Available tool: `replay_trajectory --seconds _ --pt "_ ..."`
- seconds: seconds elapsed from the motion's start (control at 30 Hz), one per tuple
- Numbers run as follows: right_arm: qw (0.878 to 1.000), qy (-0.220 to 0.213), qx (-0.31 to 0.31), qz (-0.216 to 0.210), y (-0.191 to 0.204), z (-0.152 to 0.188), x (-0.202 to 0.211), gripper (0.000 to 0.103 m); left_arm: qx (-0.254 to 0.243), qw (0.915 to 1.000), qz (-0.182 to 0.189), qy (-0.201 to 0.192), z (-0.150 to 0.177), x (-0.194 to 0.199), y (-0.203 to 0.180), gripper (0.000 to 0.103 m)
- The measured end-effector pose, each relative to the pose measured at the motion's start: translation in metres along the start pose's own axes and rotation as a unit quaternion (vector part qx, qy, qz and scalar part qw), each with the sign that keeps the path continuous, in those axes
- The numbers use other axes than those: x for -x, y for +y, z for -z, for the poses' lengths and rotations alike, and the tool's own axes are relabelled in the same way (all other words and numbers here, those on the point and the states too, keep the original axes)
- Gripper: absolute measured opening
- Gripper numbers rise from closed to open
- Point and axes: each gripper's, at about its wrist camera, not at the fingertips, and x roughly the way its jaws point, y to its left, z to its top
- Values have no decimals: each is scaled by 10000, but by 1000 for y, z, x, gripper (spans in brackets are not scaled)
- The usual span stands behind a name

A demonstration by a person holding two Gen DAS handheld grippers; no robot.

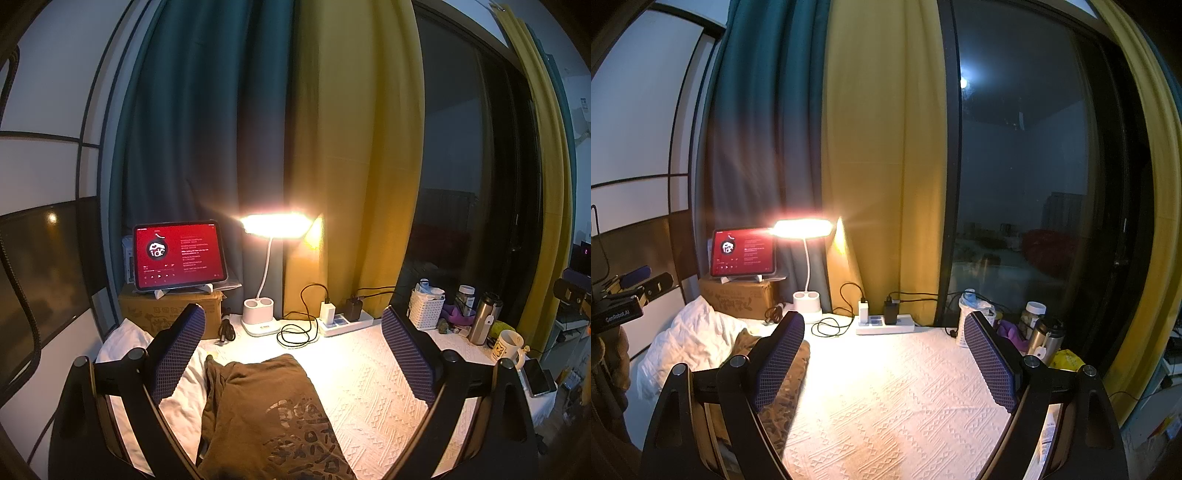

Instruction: Fold small clothes

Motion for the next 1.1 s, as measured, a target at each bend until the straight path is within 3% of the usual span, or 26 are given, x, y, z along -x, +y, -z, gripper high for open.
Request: replay_trajectory --seconds 1.1 --pt "10000 41 -6 0 2 5 -2 90 16 10000 -5 30 4 2 -5 96"
